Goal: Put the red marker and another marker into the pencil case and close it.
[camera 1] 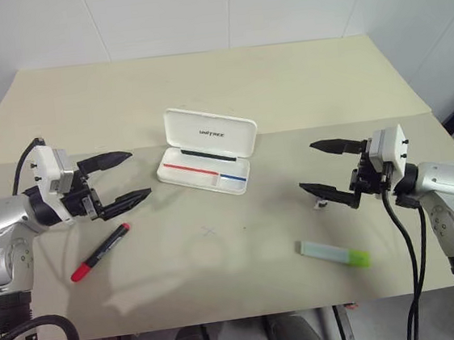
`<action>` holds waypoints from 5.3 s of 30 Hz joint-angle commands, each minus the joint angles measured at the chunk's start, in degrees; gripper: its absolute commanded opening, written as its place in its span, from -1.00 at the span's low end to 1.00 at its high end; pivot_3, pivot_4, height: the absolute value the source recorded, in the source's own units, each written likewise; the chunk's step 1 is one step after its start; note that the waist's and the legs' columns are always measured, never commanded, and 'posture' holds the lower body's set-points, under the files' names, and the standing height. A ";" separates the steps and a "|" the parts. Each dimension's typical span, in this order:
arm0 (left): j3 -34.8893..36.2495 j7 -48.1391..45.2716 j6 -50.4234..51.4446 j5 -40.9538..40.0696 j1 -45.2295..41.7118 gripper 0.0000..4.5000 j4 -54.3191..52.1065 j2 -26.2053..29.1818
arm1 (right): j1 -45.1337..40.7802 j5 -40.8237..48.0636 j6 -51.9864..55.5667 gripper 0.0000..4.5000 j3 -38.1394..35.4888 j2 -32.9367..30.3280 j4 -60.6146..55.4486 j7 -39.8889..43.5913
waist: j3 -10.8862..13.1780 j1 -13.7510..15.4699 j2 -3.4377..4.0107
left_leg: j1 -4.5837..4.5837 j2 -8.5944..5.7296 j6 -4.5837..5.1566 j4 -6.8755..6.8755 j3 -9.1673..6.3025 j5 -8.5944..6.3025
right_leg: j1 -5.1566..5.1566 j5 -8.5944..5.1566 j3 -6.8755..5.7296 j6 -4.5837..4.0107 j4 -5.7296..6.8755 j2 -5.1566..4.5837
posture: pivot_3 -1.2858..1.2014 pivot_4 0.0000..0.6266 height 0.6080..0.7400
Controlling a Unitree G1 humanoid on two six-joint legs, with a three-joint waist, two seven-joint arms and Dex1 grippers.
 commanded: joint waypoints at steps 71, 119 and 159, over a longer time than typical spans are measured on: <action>8.03 -0.14 -2.06 -0.81 4.33 1.00 -3.35 4.58 | -24.68 -22.69 15.61 -0.99 30.22 11.39 5.15 1.61 | -0.02 -2.86 -0.11 | -0.12 0.03 -0.06 -0.05 -0.01 -0.02 | -0.32 -0.16 -0.09 -0.15 0.44 0.01 | 0.03 -0.52 1.00; 5.75 -1.80 7.67 4.15 15.24 1.00 -6.54 13.94 | -11.39 10.31 14.63 0.98 7.32 2.87 -13.15 8.25 | 0.11 -1.57 -0.29 | 0.02 0.06 -0.06 0.06 -0.07 -0.02 | -0.13 -0.18 -0.11 -0.11 0.46 0.01 | 0.03 -0.52 1.00; -6.44 10.71 25.51 19.71 19.96 -0.75 -16.00 24.50 | -8.03 8.77 12.82 1.00 4.60 2.89 -16.96 -1.62 | 0.16 -1.56 -0.33 | 0.11 0.04 -0.03 -0.06 -0.02 0.01 | -0.20 -0.33 -0.10 -0.39 0.52 0.00 | 0.03 -0.52 1.00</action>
